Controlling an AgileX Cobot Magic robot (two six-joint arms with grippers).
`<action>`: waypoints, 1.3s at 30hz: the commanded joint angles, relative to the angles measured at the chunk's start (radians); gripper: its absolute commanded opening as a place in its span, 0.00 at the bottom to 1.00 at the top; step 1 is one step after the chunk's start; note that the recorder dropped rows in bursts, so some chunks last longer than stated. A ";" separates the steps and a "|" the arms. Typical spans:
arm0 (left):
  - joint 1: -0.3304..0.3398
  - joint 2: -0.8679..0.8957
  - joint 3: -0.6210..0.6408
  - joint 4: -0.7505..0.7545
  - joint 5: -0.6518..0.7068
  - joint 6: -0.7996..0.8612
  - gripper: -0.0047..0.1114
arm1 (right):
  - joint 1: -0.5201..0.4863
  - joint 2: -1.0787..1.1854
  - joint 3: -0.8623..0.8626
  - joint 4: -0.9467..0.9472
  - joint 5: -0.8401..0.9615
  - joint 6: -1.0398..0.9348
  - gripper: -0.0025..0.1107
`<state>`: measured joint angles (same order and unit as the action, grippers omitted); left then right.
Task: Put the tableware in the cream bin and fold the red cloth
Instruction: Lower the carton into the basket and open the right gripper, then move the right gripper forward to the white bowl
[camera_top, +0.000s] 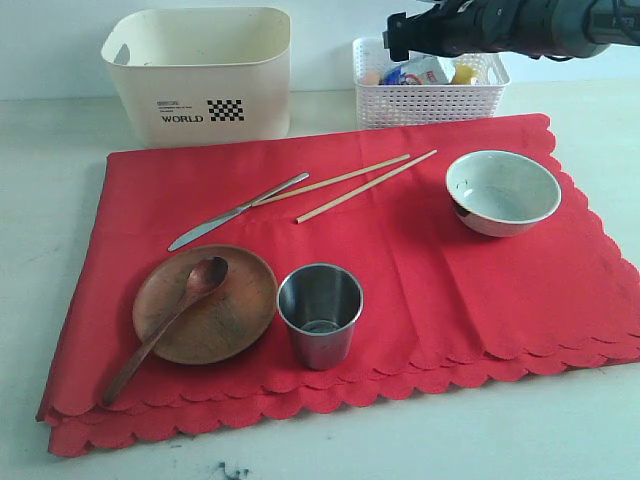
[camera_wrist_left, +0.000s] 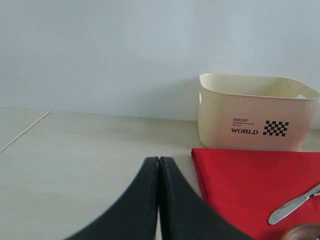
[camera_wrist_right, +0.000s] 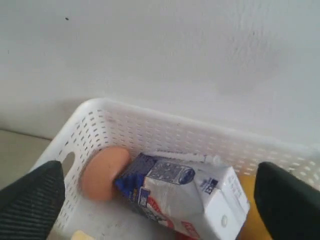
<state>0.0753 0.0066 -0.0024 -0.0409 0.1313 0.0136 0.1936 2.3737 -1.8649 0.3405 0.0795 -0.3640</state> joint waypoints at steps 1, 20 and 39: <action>-0.007 -0.007 0.002 0.000 -0.003 0.001 0.06 | 0.004 -0.042 -0.006 -0.003 0.082 0.007 0.86; -0.007 -0.007 0.002 0.000 -0.003 0.001 0.06 | 0.004 -0.202 0.082 -0.070 0.442 0.098 0.02; -0.007 -0.007 0.002 0.000 -0.003 0.001 0.06 | 0.004 -0.457 0.542 -0.027 0.174 0.103 0.02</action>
<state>0.0753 0.0066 -0.0024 -0.0409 0.1313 0.0136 0.1936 1.9597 -1.3558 0.2879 0.2763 -0.2654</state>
